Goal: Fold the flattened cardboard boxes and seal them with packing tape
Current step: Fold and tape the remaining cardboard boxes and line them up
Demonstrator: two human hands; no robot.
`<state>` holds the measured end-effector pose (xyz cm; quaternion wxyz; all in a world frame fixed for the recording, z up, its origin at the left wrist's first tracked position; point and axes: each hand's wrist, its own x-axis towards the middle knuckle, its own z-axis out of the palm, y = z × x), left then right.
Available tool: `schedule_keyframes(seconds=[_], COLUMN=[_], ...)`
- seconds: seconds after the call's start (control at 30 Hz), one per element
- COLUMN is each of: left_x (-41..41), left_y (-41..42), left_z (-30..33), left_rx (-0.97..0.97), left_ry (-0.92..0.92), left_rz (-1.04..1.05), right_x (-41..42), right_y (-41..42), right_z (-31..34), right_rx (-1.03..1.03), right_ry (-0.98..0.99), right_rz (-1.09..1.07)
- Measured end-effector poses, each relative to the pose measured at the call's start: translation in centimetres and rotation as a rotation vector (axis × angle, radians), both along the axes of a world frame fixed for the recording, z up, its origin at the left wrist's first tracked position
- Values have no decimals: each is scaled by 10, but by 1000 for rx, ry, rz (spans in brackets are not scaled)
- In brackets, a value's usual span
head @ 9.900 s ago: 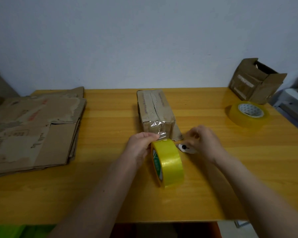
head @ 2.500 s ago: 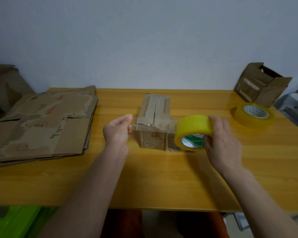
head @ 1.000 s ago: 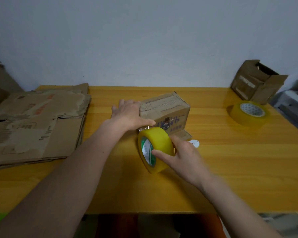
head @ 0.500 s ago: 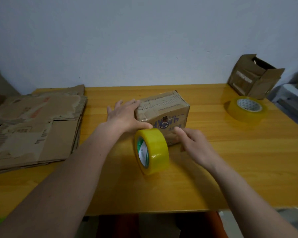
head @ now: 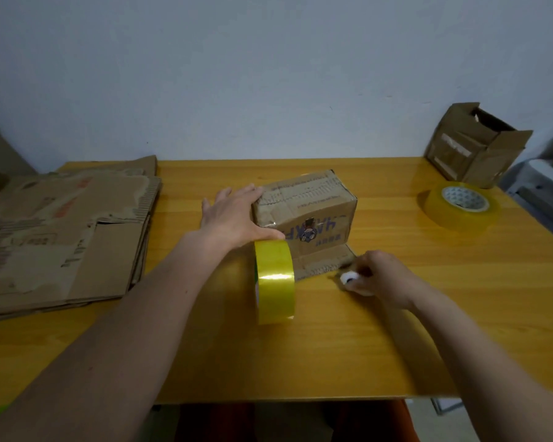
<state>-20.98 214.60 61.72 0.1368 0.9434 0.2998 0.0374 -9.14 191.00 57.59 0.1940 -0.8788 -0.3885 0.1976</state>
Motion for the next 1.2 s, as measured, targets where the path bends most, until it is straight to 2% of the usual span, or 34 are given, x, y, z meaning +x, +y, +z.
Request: schedule_keyframes(seconds=[0.1,0.17,0.27,0.37,0.47,0.6,0.7,0.87,1.2], left_x=[0,0,-2,-6,-19,-47,-66,-76,-72], left_y=[1,2,3,6,5,-23,-51,-60,-66], left_z=[-1,-3,-8,-14,-16,-32,-51,-55,-59], left_rx=[-3,-18,-83,-224,-496,-988,-1236,-1237,-1121], left_ry=[-18,-35,-157,-275,-393,-570,-622,-598,-552], left_rz=[2,5,18,41,95,361,232,-40,102], right_x=[-13,-24,-39,-41,-35,-31,-34,-34,-36], right_y=[11,34,68,86,88,88,90,94,109], right_z=[23,38,47,40,33,31,31,23,22], right_rx=[504,674,672,599,582,592,610,648,643], right_ry=[123,138,131,109,112,93,123,134,15], right_rz=[17,82,204,220,197,215,222,183,170])
